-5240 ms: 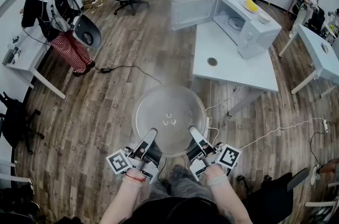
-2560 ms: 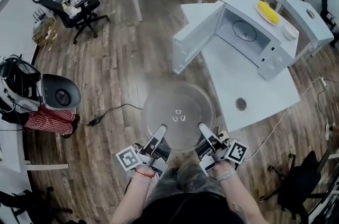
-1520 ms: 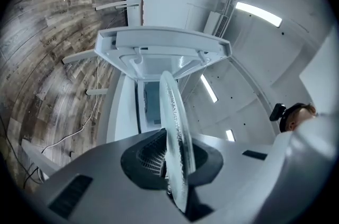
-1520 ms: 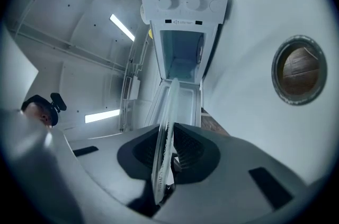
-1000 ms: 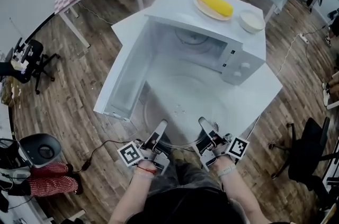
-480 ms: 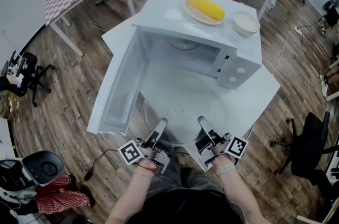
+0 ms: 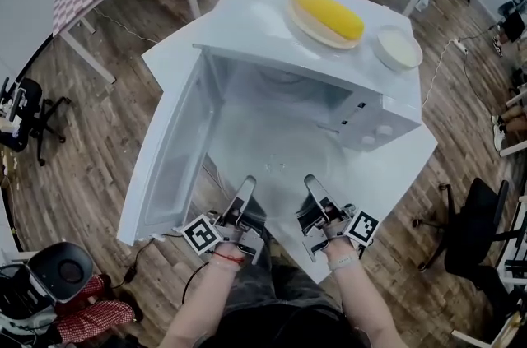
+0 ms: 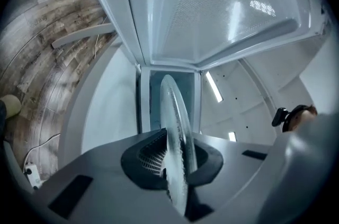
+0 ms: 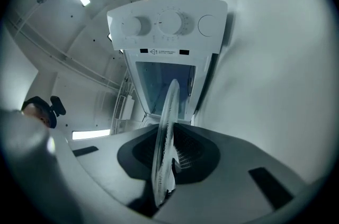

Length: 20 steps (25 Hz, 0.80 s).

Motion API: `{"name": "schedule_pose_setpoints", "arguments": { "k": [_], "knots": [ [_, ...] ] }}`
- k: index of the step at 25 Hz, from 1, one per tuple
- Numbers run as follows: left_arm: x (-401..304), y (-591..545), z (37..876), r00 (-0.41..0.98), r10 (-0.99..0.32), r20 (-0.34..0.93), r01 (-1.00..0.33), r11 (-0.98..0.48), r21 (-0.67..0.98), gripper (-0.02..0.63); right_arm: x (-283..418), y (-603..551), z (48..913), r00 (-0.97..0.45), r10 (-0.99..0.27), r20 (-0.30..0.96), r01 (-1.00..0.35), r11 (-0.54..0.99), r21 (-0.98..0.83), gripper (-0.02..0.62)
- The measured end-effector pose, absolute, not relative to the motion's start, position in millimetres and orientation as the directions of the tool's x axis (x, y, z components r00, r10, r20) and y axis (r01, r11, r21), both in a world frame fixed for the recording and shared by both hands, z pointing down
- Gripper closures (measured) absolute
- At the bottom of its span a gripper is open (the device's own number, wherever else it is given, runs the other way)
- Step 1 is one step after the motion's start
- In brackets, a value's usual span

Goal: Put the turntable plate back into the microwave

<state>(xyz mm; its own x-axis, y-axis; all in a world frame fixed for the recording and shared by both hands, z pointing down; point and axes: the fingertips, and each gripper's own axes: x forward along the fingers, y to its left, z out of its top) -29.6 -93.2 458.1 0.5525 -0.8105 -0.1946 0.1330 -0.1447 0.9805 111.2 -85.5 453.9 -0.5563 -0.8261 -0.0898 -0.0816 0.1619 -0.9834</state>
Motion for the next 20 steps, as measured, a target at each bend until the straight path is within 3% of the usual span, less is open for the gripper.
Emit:
{"name": "schedule_pose_setpoints", "arguments": {
  "k": [20],
  "knots": [
    [-21.6, -191.1, 470.6, 0.556, -0.809, -0.191, 0.128, -0.144, 0.981, 0.571, 121.7, -167.8, 473.6, -0.423, -0.899, -0.117, -0.043, 0.149, -0.988, 0.548]
  ]
}}
